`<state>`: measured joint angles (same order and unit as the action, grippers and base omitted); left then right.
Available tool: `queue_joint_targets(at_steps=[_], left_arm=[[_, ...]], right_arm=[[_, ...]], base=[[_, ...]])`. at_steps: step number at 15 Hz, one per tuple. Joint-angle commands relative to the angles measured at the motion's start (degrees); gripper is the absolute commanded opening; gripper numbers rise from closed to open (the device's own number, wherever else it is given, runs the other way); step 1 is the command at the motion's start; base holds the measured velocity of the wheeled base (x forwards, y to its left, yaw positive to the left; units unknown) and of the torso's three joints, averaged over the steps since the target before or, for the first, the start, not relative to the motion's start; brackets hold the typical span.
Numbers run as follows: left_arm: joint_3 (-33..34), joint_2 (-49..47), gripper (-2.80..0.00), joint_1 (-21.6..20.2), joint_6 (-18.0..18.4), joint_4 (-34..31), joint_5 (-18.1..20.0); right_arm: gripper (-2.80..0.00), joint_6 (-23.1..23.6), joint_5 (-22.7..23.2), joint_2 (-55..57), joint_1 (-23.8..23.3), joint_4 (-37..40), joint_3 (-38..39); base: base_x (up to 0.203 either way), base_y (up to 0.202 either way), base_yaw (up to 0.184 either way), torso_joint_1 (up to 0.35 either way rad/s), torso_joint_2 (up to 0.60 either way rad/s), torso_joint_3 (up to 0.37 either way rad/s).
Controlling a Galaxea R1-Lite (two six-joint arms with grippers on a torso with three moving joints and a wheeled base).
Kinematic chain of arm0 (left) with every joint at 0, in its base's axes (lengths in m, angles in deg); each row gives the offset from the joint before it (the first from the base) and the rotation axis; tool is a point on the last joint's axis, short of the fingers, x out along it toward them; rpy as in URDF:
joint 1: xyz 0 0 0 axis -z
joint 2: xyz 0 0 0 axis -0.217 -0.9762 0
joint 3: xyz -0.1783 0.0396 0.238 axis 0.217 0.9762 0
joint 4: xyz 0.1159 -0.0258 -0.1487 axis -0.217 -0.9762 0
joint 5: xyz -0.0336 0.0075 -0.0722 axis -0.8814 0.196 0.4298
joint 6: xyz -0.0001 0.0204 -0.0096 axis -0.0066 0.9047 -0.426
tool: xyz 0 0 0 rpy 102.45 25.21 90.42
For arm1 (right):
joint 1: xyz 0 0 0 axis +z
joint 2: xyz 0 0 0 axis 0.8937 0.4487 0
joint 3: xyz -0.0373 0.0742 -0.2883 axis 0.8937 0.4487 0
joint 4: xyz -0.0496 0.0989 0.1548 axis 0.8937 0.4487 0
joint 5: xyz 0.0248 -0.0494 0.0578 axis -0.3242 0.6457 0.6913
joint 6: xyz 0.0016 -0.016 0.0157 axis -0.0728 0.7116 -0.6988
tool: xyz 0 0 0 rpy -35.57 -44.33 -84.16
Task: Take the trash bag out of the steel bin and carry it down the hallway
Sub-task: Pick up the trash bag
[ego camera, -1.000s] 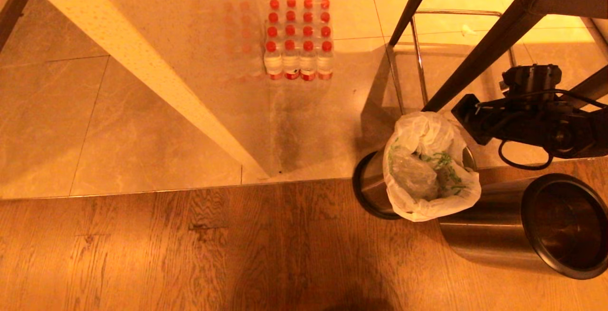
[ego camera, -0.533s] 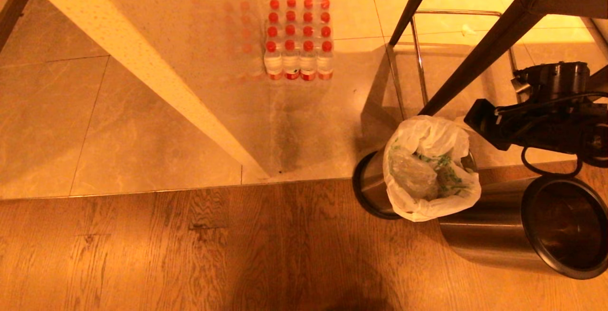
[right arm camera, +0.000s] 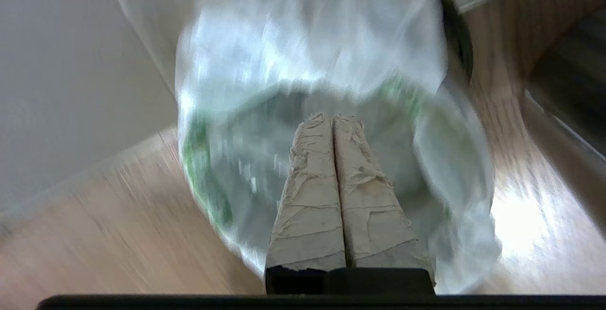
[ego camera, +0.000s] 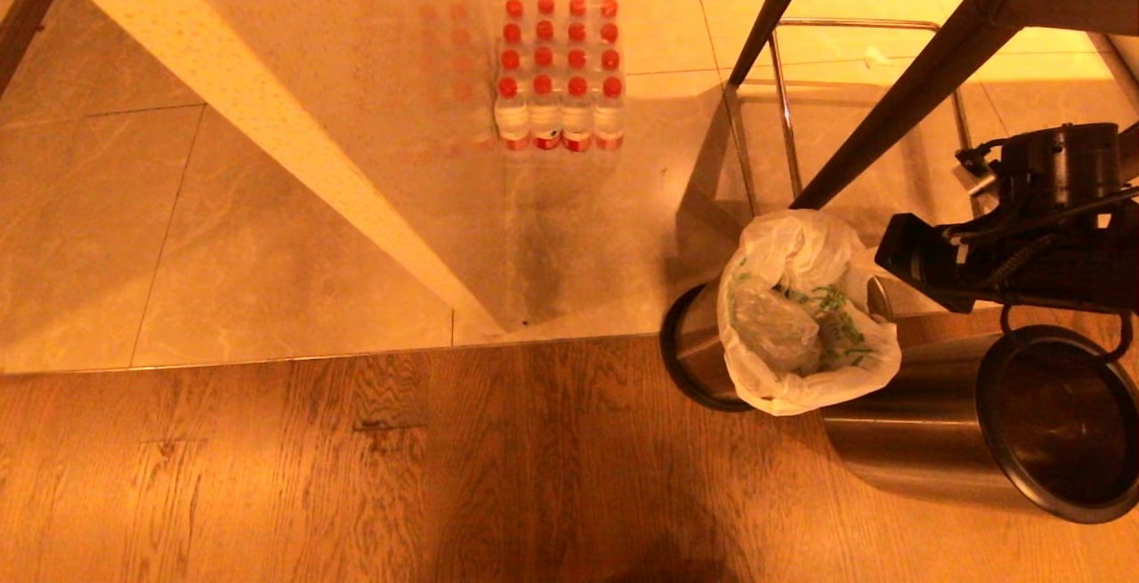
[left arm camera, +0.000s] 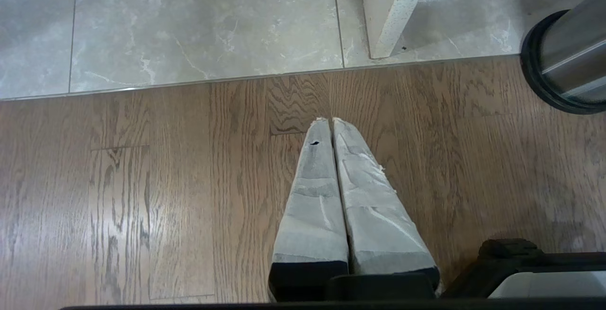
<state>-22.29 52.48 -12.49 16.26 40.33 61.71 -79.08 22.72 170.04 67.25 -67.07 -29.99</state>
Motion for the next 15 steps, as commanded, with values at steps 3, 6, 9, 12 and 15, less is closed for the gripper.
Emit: queue_joint_targets(at_steps=[3,6,9,12,15], left_arm=[[0.0,0.0,-2.80,0.0,0.0,0.0,0.0],[0.0,0.0,-2.80,0.0,0.0,0.0,0.0],[0.0,0.0,-2.80,0.0,0.0,0.0,0.0],[-0.1,0.0,-2.80,0.0,0.0,0.0,0.0],[0.0,0.0,-2.80,0.0,0.0,0.0,0.0]], right_arm=[[-2.80,2.1,-1.9,-0.2,0.2,0.4,-0.6],[0.00,4.6,-2.1,0.5,-3.2,0.4,0.1],[0.00,4.9,-1.7,1.8,-6.9,-0.4,0.0],[0.00,1.9,0.5,2.9,-9.4,-0.6,-0.2],[0.00,-9.2,4.1,5.3,-9.6,-4.6,-1.2]], base=[[0.000,0.000,0.000,0.000,0.00,0.000],[0.000,0.000,0.000,0.000,0.00,0.000],[0.000,0.000,0.000,0.000,0.00,0.000],[0.000,0.000,0.000,0.000,0.00,0.000],[0.000,0.000,0.000,0.000,0.00,0.000]])
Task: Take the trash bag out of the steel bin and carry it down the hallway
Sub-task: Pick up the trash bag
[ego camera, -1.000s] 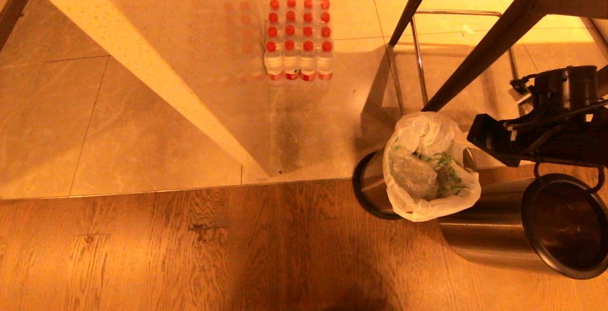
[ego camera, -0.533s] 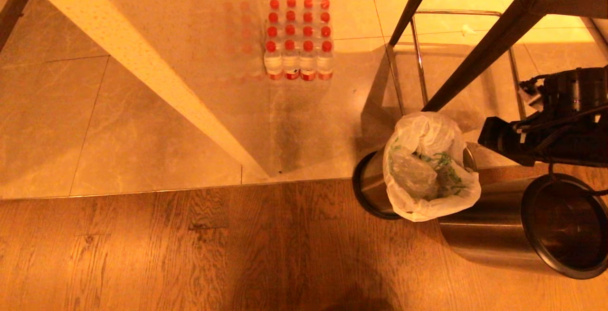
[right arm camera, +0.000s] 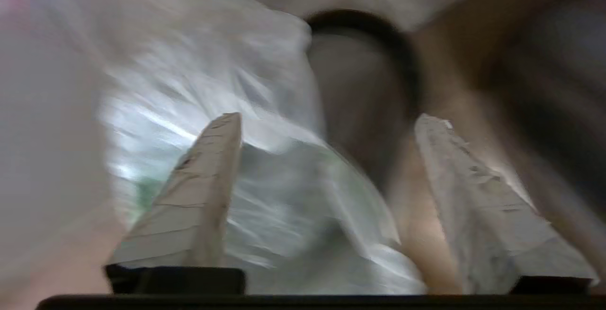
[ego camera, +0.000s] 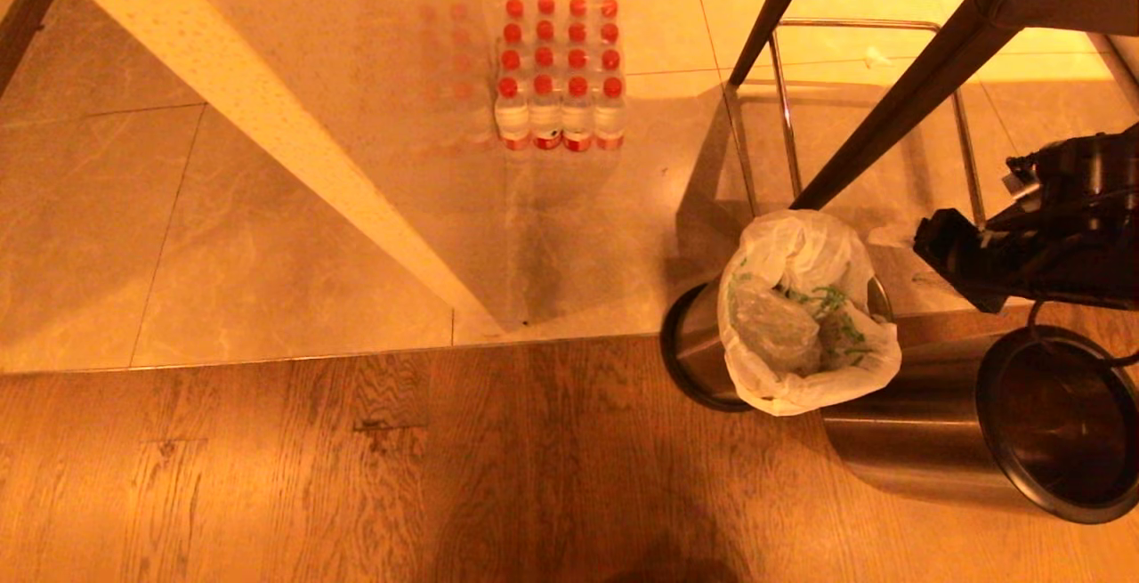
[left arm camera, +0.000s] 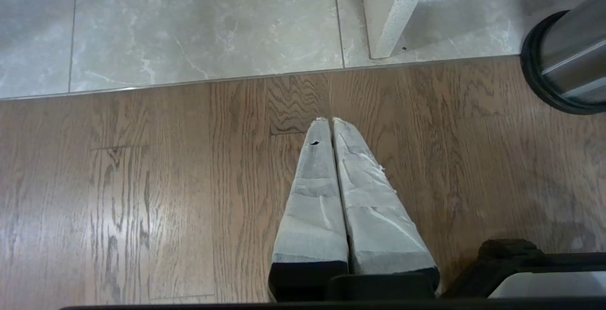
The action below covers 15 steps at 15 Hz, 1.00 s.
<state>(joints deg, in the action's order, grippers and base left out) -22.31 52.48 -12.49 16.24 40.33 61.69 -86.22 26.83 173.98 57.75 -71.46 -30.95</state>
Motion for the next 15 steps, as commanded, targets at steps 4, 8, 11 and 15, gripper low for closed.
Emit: queue_joint_targets(at_steps=[4,8,11,15], left_arm=[[0.0,-0.1,-2.80,0.0,0.0,0.0,0.0],[0.0,0.0,-2.80,0.0,0.0,0.0,0.0],[0.0,0.0,-2.80,0.0,0.0,0.0,0.0],[0.0,0.0,-2.80,0.0,0.0,0.0,0.0]], right_arm=[[0.00,-7.7,4.9,4.4,0.0,-3.2,-1.3],[0.00,-9.6,5.7,9.2,0.0,-7.0,-4.8],[0.00,-12.6,7.5,11.7,0.1,-7.6,-7.5],[0.00,-12.6,9.3,11.7,0.1,-7.2,-7.4]], base=[[0.000,0.000,0.000,0.000,0.00,0.000],[0.000,0.000,0.000,0.000,0.00,0.000],[0.000,0.000,0.000,0.000,0.00,0.000],[0.000,0.000,0.000,0.000,0.00,0.000]])
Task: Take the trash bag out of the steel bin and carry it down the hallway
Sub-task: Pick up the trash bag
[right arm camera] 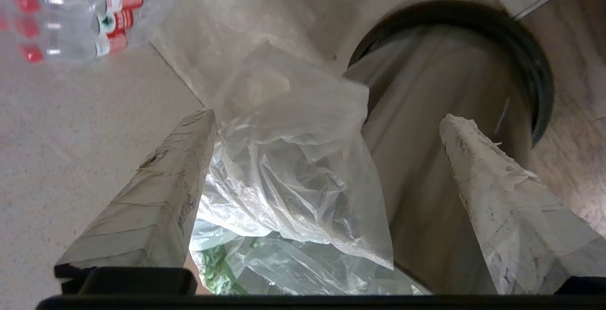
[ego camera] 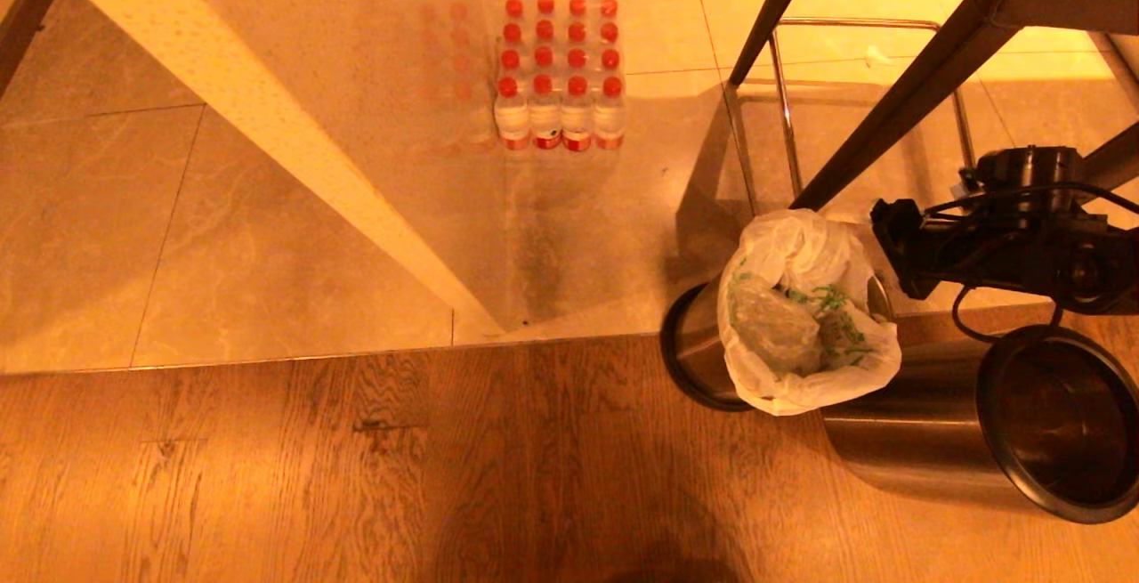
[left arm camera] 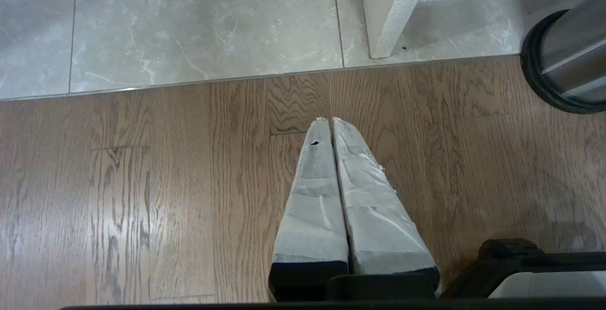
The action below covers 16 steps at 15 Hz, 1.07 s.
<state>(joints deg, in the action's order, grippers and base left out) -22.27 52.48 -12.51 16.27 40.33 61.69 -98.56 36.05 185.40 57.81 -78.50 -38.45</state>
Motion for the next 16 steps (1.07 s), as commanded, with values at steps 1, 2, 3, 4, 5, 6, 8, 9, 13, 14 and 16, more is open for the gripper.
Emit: queue_joint_targets(at_steps=[1,2,3,4,5,6,8,9,13,14,16], left_arm=[[0.0,-0.1,-2.80,0.0,0.0,0.0,0.0],[0.0,0.0,-2.80,0.1,0.0,0.0,0.0],[0.0,0.0,-2.80,0.1,0.0,0.0,0.0],[0.0,0.0,-2.80,0.0,0.0,0.0,0.0],[0.0,0.0,-2.80,0.0,0.0,0.0,0.0],[0.0,0.0,-2.80,0.1,0.0,0.0,0.0],[-0.1,0.0,-2.80,0.1,0.0,0.0,0.0],[0.0,0.0,-2.80,0.0,-0.1,0.0,0.0],[0.0,0.0,-2.80,0.0,0.0,0.0,0.0],[0.0,0.0,-2.80,0.0,0.0,0.0,0.0],[0.0,0.0,-2.80,0.0,0.0,0.0,0.0]], right_arm=[[0.00,-0.3,0.1,0.2,-0.1,0.2,0.2],[0.00,-0.4,0.1,0.3,0.0,0.1,0.1],[0.00,-1.0,0.3,0.5,0.0,-0.2,-0.2],[0.00,-1.5,1.1,0.8,0.0,-0.2,-0.7],[0.00,-1.6,1.9,1.2,0.0,-0.2,-1.4],[0.00,-1.9,2.5,1.3,0.0,-0.2,-1.8],[0.00,-2.4,4.4,1.9,0.3,-0.2,-2.8],[0.00,-2.4,4.6,2.3,0.7,-0.3,-3.4],[0.00,-2.3,4.6,3.0,1.0,0.1,-5.1],[0.00,-2.4,4.7,3.1,1.0,0.2,-5.3],[0.00,-2.4,4.7,4.2,1.2,0.1,-6.5]], base=[[0.000,0.000,0.000,0.000,0.00,0.000],[0.000,0.000,0.000,0.000,0.00,0.000],[0.000,0.000,0.000,0.000,0.00,0.000],[0.000,0.000,0.000,0.000,0.00,0.000],[0.000,0.000,0.000,0.000,0.00,0.000],[0.000,0.000,0.000,0.000,0.00,0.000],[0.000,0.000,0.000,0.000,0.00,0.000],[0.000,0.000,0.000,0.000,0.00,0.000],[0.000,0.000,0.000,0.000,0.00,0.000],[0.000,0.000,0.000,0.000,0.00,0.000],[0.000,0.000,0.000,0.000,0.00,0.000]])
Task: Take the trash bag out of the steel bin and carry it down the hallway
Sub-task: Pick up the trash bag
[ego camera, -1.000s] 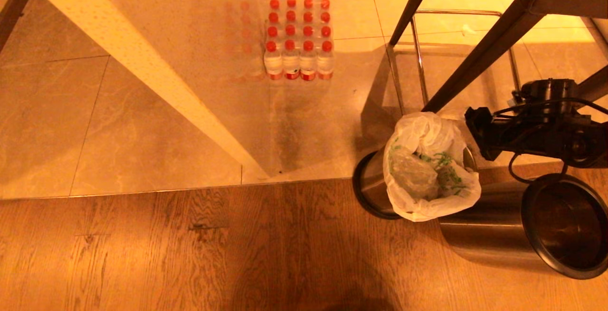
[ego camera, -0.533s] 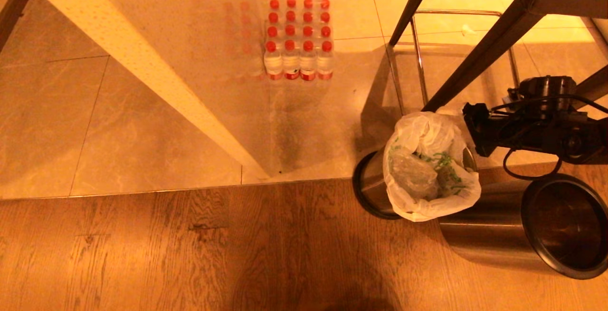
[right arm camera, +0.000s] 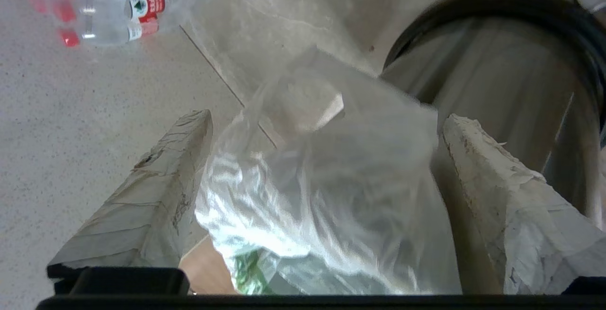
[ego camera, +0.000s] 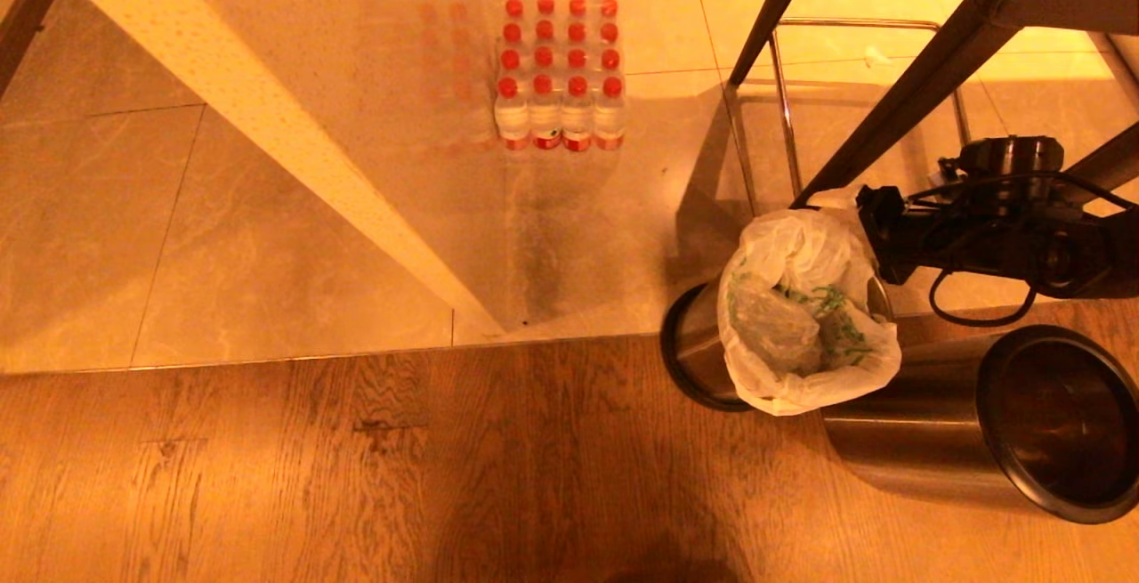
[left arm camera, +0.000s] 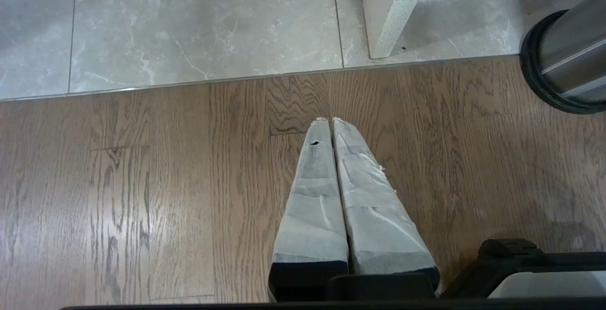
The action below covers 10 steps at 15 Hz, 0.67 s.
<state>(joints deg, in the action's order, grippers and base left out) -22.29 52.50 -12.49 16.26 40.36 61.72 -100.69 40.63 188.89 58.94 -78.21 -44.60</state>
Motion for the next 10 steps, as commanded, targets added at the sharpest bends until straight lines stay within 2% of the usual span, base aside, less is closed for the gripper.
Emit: queue_joint_targets(at_steps=[1,10], left_arm=[[0.0,0.0,-2.80,0.0,0.0,0.0,0.0],[-0.1,0.0,-2.80,0.0,0.0,0.0,0.0]], right_arm=[[0.00,-0.3,0.2,0.8,0.3,-0.2,-0.9],[0.00,0.6,-0.2,3.9,2.9,-0.7,-5.7]], base=[[0.000,0.000,0.000,0.000,0.00,0.000],[0.000,0.000,0.000,0.000,0.00,0.000]])
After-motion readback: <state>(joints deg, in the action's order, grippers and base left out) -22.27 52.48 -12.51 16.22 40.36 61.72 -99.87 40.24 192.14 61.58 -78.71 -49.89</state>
